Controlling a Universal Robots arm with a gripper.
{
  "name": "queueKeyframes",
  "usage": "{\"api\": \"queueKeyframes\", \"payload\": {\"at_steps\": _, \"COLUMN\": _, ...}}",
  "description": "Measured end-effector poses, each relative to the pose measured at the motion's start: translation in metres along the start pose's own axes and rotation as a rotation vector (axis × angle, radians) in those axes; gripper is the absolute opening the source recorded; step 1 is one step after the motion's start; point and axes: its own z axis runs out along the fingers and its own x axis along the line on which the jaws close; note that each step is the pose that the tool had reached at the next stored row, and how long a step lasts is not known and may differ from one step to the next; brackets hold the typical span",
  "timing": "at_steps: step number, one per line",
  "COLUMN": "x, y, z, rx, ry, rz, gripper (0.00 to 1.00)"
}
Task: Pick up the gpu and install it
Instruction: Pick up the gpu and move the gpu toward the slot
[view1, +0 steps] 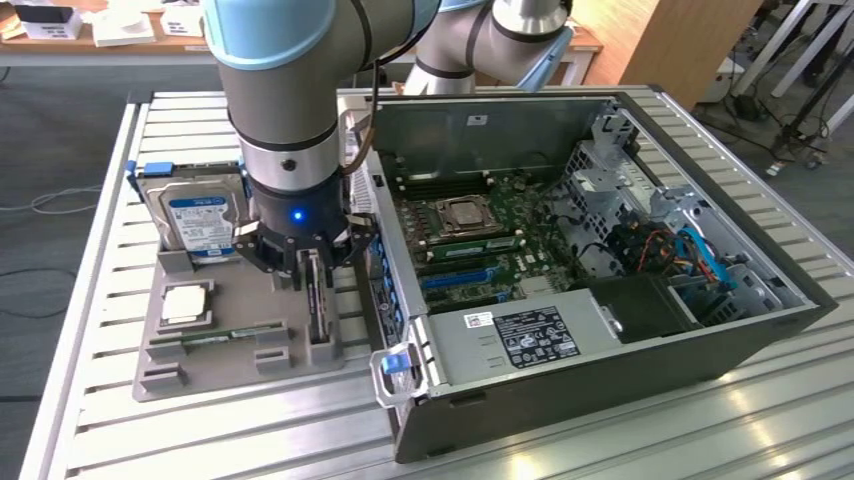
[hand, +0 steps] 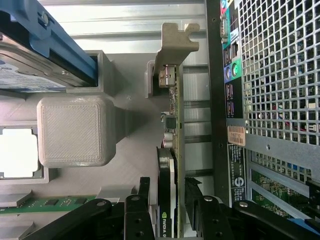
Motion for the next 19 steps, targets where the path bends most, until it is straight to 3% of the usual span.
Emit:
{"api": "queueKeyframes", "payload": {"at_steps": 5, "x": 0.0, "y": 0.0, "z": 0.0, "rx": 0.0, "ry": 0.0, "rz": 0.0, "gripper": 0.4}}
{"api": "queueKeyframes", "payload": {"at_steps": 6, "x": 0.0, "y": 0.0, "z": 0.0, "rx": 0.0, "ry": 0.0, "rz": 0.0, "gripper": 0.33}}
{"api": "queueKeyframes", "payload": {"at_steps": 19, "x": 0.0, "y": -0.0001, "z": 0.0016, "rx": 0.0, "ry": 0.0001, "rz": 0.0, "gripper": 0.33}}
